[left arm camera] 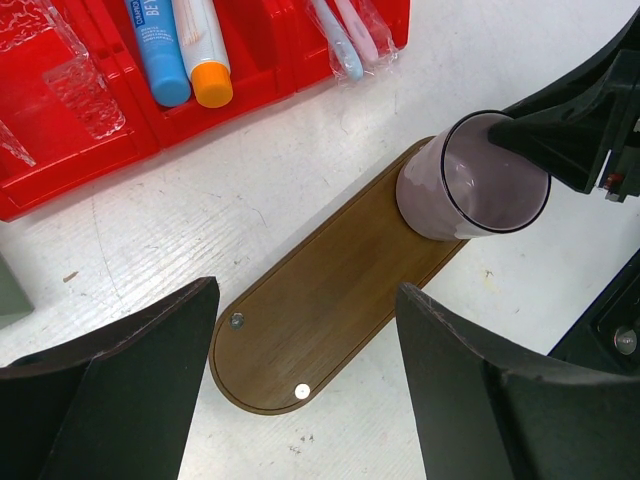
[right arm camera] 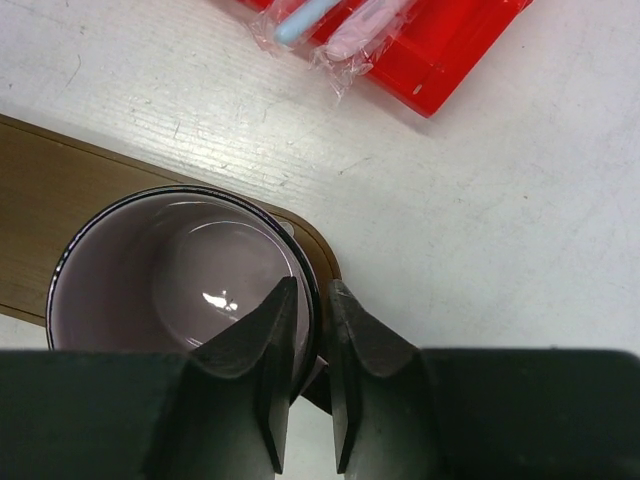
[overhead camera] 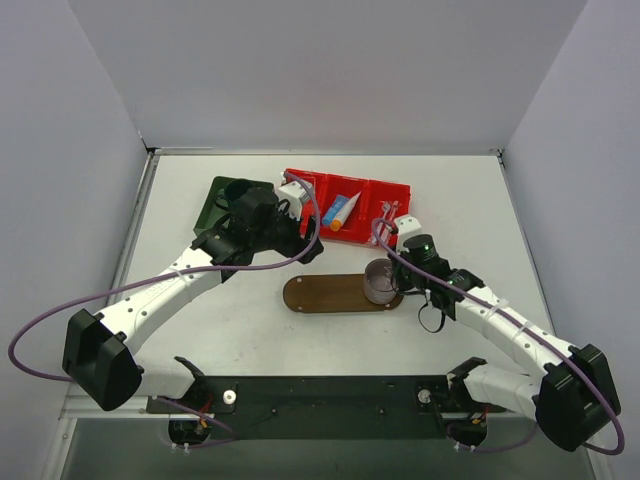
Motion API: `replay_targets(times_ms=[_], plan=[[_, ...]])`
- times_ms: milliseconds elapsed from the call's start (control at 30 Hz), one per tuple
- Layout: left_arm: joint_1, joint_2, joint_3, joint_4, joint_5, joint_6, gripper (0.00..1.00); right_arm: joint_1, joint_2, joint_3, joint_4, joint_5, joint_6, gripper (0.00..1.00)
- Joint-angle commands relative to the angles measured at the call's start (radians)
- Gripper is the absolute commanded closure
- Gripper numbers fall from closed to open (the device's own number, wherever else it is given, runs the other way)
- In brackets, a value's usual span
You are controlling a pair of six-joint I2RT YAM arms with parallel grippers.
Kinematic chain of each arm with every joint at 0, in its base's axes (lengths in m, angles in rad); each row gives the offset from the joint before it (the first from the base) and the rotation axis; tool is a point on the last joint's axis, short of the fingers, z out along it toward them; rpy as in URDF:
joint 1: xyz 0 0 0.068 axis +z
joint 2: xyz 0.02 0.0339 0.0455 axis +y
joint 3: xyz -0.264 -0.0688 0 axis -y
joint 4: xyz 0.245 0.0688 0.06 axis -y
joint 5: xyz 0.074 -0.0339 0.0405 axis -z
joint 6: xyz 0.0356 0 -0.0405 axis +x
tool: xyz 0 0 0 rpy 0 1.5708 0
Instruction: Prepare toiletry sets of a toothbrush and toothpaste on the tray
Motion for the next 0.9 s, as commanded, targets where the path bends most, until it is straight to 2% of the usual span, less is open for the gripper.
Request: replay_targets(times_ms=[0, 67, 100, 200, 333, 400, 433, 500, 533, 600, 667, 767, 867], plan=[[0.000, -0.020, 0.006, 0.044, 0.012, 0.004, 0.18, -0.004, -0.001, 0.031, -0.018, 0.019, 0.000, 0.81], [0.000, -0.019, 0.004, 0.044, 0.013, 0.004, 0.18, -0.006, -0.016, 0.026, -0.018, 0.022, 0.000, 0.75], [-0.001, -0.019, 0.006, 0.044, 0.013, 0.004, 0.18, -0.004, -0.022, 0.025, -0.018, 0.025, 0.001, 0.68], [-0.001, -0.017, 0.004, 0.044, 0.013, 0.004, 0.18, -0.006, -0.050, 0.030, -0.033, 0.032, 0.009, 0.56], [-0.003, -0.017, 0.006, 0.043, 0.001, 0.006, 0.18, 0.003, -0.114, 0.062, -0.078, 0.037, 0.055, 0.48], [-0.003, -0.025, 0.007, 0.038, -0.016, 0.009, 0.18, 0.011, -0.157, 0.086, -0.092, 0.045, 0.102, 0.40], [-0.004, -0.026, 0.007, 0.038, -0.019, 0.010, 0.18, 0.032, -0.168, 0.100, -0.099, 0.083, 0.124, 0.39], [-0.004, -0.037, 0.009, 0.037, -0.028, 0.013, 0.18, 0.086, -0.159, 0.167, -0.163, 0.175, 0.180, 0.38], [-0.001, -0.042, 0.010, 0.035, -0.027, 0.015, 0.18, 0.180, -0.145, 0.187, -0.188, 0.313, 0.205, 0.38], [0.009, -0.060, 0.009, 0.035, -0.028, 0.022, 0.18, 0.268, -0.082, 0.246, -0.237, 0.406, 0.239, 0.38], [0.058, -0.075, 0.009, 0.032, -0.027, 0.007, 0.18, 0.321, 0.000, 0.279, -0.262, 0.431, 0.302, 0.40], [0.158, -0.109, 0.001, 0.040, 0.004, -0.028, 0.18, 0.332, 0.108, 0.329, -0.266, 0.411, 0.388, 0.45], [0.203, -0.160, -0.023, 0.060, -0.025, -0.024, 0.18, 0.336, 0.191, 0.368, -0.286, 0.414, 0.451, 0.50]])
